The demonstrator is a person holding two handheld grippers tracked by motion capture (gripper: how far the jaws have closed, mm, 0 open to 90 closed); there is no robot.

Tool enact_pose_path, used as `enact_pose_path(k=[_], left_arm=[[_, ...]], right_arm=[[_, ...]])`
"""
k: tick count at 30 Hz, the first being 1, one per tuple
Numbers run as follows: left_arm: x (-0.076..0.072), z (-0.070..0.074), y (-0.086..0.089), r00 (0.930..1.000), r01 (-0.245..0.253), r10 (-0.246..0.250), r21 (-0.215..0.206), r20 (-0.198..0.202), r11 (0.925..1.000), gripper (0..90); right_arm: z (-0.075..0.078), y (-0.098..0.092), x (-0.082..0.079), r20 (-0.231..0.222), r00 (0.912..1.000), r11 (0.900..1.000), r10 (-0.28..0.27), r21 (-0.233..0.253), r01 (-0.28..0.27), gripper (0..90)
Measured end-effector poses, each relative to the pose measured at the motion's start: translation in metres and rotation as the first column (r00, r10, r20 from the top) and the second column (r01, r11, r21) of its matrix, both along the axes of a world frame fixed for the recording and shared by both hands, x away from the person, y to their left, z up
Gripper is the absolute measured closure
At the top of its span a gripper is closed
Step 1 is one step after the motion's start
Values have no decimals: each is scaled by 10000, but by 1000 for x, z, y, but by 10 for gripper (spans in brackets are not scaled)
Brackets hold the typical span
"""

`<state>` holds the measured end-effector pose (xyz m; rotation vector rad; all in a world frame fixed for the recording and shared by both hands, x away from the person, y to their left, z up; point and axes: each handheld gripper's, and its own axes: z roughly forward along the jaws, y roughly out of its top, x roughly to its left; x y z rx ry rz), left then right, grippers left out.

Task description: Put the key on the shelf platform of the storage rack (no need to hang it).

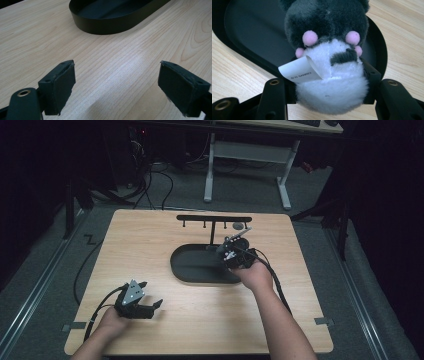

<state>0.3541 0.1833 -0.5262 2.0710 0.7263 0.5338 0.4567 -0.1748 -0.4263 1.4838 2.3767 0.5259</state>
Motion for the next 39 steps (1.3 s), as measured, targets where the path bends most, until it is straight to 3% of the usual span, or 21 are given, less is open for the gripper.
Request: enact_pose_path(k=[20, 25, 34, 39], left_arm=[[0, 0, 0, 10000, -1, 1, 24, 24, 10000, 153], [0, 0, 0, 10000, 13, -13, 23, 15, 10000, 153], [0, 0, 0, 10000, -2, 2, 24, 32, 10000, 153], [0, 0, 0, 10000, -7, 7, 34, 19, 10000, 153]], right_arm=[[-24, 4, 21, -206, 9996, 9998, -197, -33, 196, 474], [-31, 2, 20, -414, 9987, 9993, -298, -226, 289, 473], [-53, -5, 17, -931, 9942, 9985, -538, -27, 538, 468], [-56, -4, 16, -947, 9944, 9989, -467, 32, 472, 453]])
